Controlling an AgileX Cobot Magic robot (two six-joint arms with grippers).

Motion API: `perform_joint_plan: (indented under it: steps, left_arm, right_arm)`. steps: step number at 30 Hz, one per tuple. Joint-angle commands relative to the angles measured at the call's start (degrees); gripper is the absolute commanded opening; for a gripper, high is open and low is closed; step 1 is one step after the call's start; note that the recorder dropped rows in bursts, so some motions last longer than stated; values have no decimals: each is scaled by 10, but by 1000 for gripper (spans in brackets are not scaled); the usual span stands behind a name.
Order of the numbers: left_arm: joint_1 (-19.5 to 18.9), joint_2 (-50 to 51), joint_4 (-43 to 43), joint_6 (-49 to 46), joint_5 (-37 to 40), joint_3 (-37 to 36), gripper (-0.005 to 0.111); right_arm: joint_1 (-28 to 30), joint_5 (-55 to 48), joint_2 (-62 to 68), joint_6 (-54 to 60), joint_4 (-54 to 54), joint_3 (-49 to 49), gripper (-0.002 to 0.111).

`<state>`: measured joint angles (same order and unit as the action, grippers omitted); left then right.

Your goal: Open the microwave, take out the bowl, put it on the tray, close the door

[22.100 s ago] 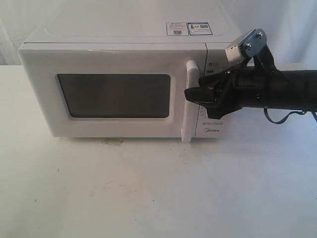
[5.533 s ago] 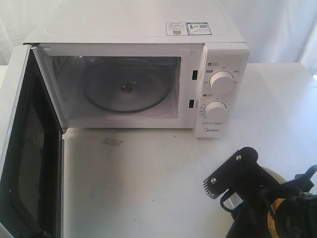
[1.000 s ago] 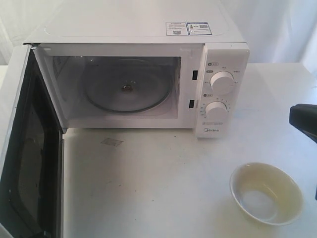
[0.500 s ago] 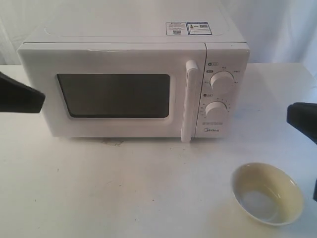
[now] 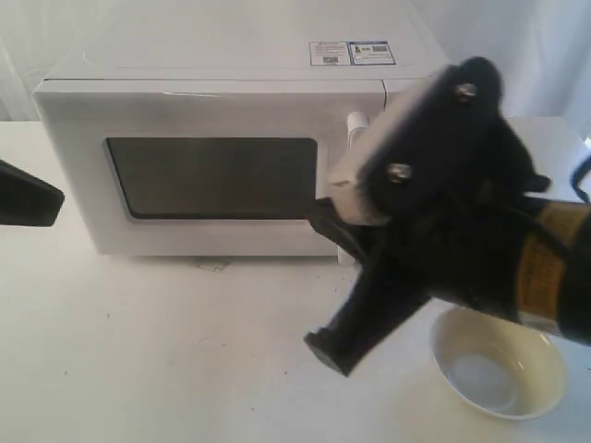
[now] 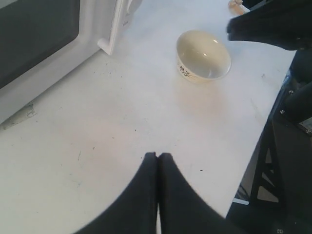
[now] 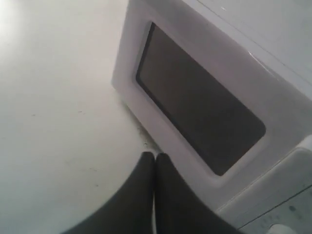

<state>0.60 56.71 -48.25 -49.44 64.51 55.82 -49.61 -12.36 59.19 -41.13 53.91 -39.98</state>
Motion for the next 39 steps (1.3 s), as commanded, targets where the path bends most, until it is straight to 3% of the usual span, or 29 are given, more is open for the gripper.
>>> perform_joint_plan:
  steps: [1,4,8,14,20,35,39]
  left_arm:
    - [1,-53,21,51,-3,2,0]
    - [1,-97,94,114,-15,2,0]
    - [1,-158,240,229,-16,2,0]
    - [1,-231,401,347,11,2,0]
    - [1,-290,434,394,32,2,0]
    - [1,-357,457,394,28,2,0]
    - [1,-357,457,394,-36,1,0]
  right_arm:
    - [0,-86,96,-50,88,-76,0]
    - [0,-149,149,-152,210,-112,0]
    - [21,-158,203,-285,357,-137,0]
    - [58,-157,253,-297,396,-173,0]
    - [94,-127,295,-297,400,-210,0]
    - [125,-81,322,-297,400,-228,0]
    - [106,0,292,-296,370,-209,0]
